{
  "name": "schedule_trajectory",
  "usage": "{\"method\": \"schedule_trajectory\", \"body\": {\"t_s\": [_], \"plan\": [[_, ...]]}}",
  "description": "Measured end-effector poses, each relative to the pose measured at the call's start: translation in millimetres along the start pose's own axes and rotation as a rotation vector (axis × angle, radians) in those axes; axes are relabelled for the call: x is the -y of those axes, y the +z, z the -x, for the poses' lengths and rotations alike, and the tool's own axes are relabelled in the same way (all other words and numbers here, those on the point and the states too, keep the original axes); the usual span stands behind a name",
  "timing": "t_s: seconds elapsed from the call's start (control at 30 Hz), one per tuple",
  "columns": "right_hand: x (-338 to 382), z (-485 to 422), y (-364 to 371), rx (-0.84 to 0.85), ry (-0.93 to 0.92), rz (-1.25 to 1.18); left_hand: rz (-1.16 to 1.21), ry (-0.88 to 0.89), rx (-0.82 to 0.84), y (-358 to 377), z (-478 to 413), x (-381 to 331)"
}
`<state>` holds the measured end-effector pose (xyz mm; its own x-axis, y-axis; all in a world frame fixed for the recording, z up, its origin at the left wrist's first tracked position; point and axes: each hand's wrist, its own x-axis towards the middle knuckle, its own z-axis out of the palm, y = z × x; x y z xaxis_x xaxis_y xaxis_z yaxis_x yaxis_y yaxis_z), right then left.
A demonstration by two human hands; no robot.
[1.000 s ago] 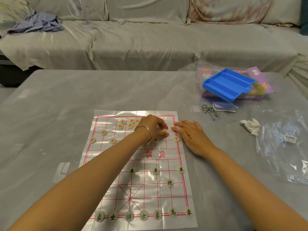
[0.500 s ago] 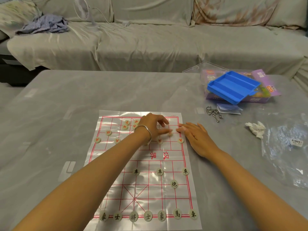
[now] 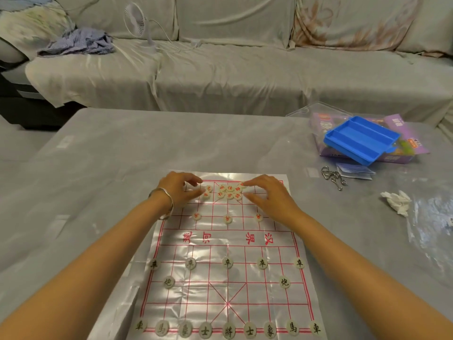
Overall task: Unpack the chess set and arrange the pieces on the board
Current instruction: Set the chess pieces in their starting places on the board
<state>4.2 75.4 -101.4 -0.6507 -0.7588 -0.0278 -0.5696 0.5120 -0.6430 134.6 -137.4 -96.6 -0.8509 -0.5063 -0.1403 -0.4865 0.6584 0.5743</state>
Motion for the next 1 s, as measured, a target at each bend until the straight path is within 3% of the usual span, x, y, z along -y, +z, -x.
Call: {"method": "schedule_trajectory", "body": {"t_s": [0.07,0.2,0.37,0.57,0.77,1.0], "plan": [[13.4,-18.2,12.0,-0.015,0.05,-0.049,0.014,0.018,0.012,7.3,-2.3,-0.8],[27.6,-48.3,26.3,-0.103,0.122,0.114,0.035,0.069,-0.045,10.6,-9.3,10.5],[29.2,-68.0,31.7,-0.016,0.148,0.22,0.038,0.072,-0.144,4.1,-15.3,35.7],[28.9,-85.4,38.3,-0.013,0.167,0.188,0.037,0.063,-0.126,-6.4,-9.5,76.2],[44.5,-96.1,44.4,0.052,0.098,0.067,-0.248,0.134,-0.019,-7.0,1.5,98.5],[61.2,-106.4,60.8,0.075,0.011,0.086,-0.224,0.159,-0.12,-1.1,4.2,102.3]]}}
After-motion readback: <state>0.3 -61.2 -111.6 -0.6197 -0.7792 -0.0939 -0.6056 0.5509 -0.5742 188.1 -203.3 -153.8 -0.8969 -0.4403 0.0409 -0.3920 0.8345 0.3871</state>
